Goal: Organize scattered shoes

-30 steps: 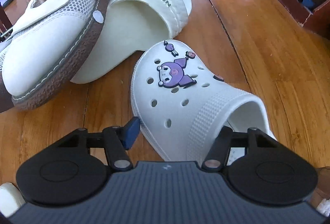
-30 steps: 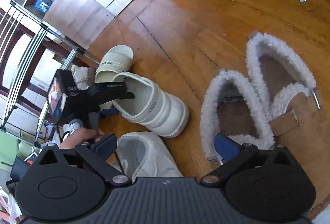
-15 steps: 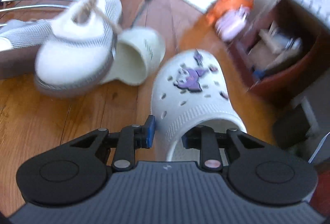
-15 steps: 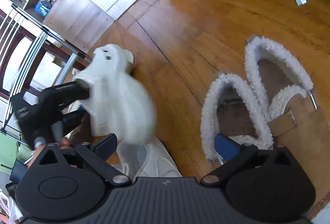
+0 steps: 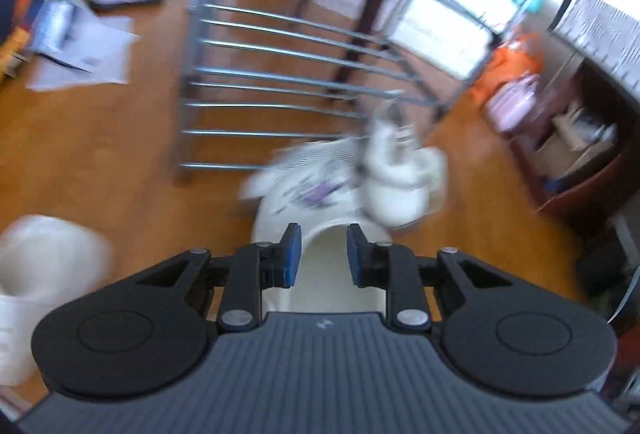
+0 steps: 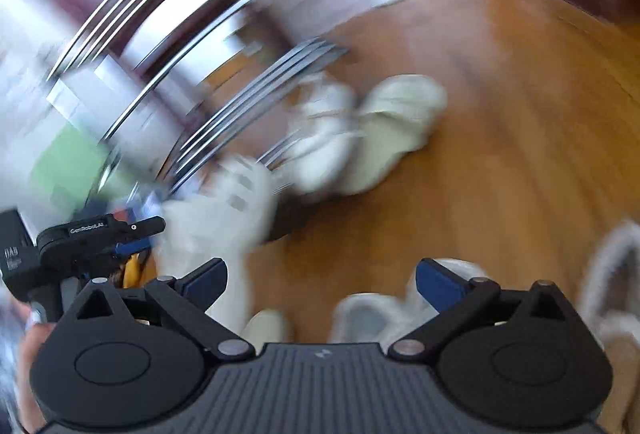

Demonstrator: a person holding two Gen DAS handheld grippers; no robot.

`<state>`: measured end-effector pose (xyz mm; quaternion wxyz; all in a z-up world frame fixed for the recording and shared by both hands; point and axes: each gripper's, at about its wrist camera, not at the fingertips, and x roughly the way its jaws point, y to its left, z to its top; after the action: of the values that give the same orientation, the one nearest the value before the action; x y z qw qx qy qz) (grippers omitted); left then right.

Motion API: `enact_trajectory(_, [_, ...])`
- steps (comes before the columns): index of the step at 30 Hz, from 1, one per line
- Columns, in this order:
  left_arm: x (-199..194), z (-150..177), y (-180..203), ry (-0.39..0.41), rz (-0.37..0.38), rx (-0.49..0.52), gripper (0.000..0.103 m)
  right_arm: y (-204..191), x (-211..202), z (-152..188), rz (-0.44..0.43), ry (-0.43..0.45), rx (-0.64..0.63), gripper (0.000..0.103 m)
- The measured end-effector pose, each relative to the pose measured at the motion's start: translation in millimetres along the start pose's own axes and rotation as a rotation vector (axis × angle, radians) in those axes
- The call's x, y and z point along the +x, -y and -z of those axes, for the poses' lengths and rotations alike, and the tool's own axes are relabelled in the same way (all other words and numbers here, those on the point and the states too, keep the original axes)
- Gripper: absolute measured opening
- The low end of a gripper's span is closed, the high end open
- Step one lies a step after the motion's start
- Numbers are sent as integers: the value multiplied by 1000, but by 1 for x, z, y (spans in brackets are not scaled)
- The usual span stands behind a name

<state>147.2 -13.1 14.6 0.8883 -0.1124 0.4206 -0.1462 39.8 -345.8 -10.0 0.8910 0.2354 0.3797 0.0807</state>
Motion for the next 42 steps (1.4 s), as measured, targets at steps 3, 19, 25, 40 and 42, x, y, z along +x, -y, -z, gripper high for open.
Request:
enact_trajectory(3, [-17,10,-34,-24,-125,39,44,-66,37,-6,-44,-100,-197,101])
enact_trajectory(19, [11,80,-187,-196,-153,-298,87,-271,220,67,91,-574,-1422,86])
enact_trajectory(25, [36,95,-205,-261,-116,-313,92,-283,264,72,111,-758,-1329,90])
enact_trajectory(40, [52,96,-200,-188,-136,-202,99,-305,329,100,292,-680,-1367,100])
enact_trajectory(42, [52,96,-200,-196,-146,-197,99,-302,326,114,314,-696,-1406,100])
